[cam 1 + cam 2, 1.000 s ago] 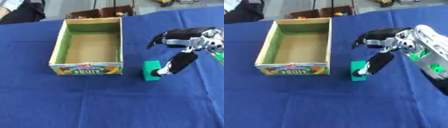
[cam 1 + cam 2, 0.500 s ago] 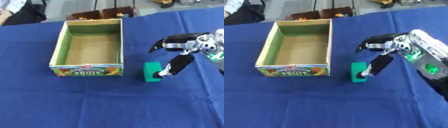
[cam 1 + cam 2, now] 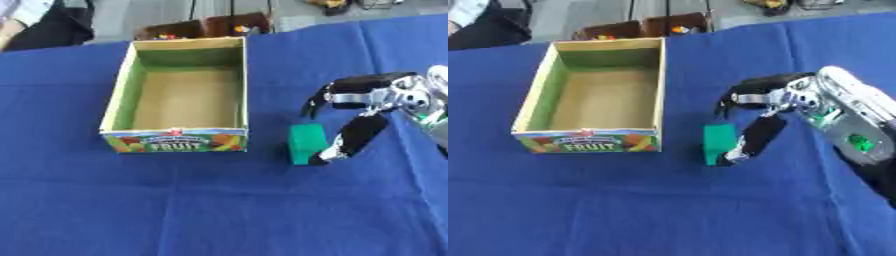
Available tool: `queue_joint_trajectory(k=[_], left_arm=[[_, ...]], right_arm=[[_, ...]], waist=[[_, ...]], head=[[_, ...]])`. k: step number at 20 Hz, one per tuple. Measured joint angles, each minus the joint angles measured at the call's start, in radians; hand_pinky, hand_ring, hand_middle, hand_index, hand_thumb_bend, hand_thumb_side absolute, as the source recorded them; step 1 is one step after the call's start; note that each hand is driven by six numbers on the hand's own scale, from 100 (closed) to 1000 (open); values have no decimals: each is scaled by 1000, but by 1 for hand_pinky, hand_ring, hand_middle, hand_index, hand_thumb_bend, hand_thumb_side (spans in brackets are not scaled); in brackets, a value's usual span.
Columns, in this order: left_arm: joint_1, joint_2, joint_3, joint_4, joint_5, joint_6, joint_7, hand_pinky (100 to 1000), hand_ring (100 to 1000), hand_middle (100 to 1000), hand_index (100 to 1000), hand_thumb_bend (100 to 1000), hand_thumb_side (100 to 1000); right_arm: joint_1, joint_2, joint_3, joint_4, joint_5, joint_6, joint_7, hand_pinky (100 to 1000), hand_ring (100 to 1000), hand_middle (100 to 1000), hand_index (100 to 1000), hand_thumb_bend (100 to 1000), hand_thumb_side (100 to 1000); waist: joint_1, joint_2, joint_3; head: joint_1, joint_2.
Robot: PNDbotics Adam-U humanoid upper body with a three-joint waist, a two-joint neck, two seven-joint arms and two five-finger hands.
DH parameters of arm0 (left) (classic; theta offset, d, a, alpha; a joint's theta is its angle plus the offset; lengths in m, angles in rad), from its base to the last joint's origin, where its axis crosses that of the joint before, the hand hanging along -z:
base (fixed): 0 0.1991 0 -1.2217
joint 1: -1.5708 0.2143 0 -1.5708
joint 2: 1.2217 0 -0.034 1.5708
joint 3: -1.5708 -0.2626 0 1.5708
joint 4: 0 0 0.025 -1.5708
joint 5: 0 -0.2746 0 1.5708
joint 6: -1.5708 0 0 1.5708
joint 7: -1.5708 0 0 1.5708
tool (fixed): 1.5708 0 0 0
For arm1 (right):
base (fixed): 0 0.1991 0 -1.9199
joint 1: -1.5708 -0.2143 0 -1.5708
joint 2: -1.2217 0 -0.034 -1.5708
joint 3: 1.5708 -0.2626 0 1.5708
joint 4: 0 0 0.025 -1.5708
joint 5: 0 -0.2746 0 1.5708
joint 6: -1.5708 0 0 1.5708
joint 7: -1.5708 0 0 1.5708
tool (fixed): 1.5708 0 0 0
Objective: Pick up objects on the table and place them in the box.
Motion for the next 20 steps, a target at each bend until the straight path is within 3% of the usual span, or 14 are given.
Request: queue_joint_trajectory(k=[10,15,20], left_arm=[[-2,-1,0,0,3,3,3,849,985,974,1000,100,1000],[-6,-1,0,0,3,4,4,849,985,974,1000,100,1000],[-8,-9,0,0,4,6,6,849,985,975,1000,100,1000]], right_arm=[[21,10,9,-6,39,2,-44,811,850,706,859,521,490],[23,19,17,-6,41,7,-61,803,844,759,855,497,471],[24,28,22,-5,44,10,-76,786,825,727,832,452,474]], waist=[[0,6,-5],[1,11,-7],[5,14,-9]], head=[[8,0],[9,-5],[9,-8]])
